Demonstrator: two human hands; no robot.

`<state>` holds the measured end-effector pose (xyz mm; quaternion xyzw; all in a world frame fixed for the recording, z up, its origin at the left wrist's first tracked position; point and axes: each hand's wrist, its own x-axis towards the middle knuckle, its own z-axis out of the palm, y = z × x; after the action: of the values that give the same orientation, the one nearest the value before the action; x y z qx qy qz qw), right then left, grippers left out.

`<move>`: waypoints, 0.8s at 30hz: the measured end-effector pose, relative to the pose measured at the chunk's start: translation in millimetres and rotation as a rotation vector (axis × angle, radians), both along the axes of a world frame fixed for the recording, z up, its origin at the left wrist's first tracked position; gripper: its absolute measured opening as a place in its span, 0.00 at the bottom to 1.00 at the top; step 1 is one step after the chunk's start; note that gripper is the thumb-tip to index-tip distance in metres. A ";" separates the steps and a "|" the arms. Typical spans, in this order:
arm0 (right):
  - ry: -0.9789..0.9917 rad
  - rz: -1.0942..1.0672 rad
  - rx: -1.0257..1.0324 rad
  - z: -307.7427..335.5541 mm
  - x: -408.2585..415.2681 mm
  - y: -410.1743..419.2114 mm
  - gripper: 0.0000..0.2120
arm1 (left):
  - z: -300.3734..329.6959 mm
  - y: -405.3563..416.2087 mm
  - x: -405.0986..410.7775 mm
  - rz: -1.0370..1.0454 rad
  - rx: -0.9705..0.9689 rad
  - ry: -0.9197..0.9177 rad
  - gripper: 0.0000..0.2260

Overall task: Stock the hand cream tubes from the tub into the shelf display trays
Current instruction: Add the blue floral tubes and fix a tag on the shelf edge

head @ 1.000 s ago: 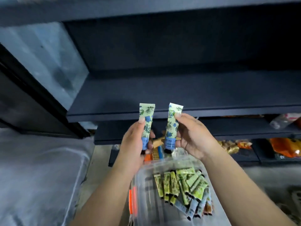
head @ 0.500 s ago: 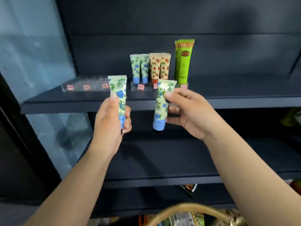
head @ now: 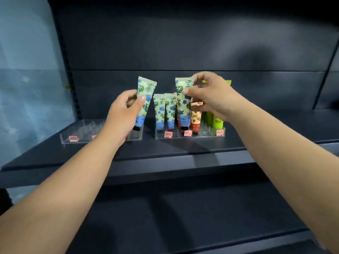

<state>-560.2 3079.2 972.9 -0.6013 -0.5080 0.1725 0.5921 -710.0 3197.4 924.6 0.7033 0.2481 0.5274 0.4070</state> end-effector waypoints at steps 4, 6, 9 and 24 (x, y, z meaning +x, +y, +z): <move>-0.270 -0.054 -0.075 9.6 3.9 28.9 0.10 | 2.6 27.4 18.6 0.000 -0.010 0.058 0.12; -0.501 -0.145 -0.124 14.9 7.6 41.4 0.10 | 3.6 38.5 29.4 -0.004 -0.038 0.079 0.11; -0.801 -0.215 -0.185 19.8 11.0 54.8 0.07 | 0.9 47.6 39.5 -0.053 -0.055 0.021 0.03; -1.203 -0.217 -0.298 3.5 28.1 77.9 0.14 | -14.4 55.6 54.4 -0.079 0.085 0.053 0.09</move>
<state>-532.1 3157.1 976.4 -0.7174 -0.6588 -0.1882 0.1264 -655.6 3253.0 910.2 0.7427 0.2083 0.5023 0.3906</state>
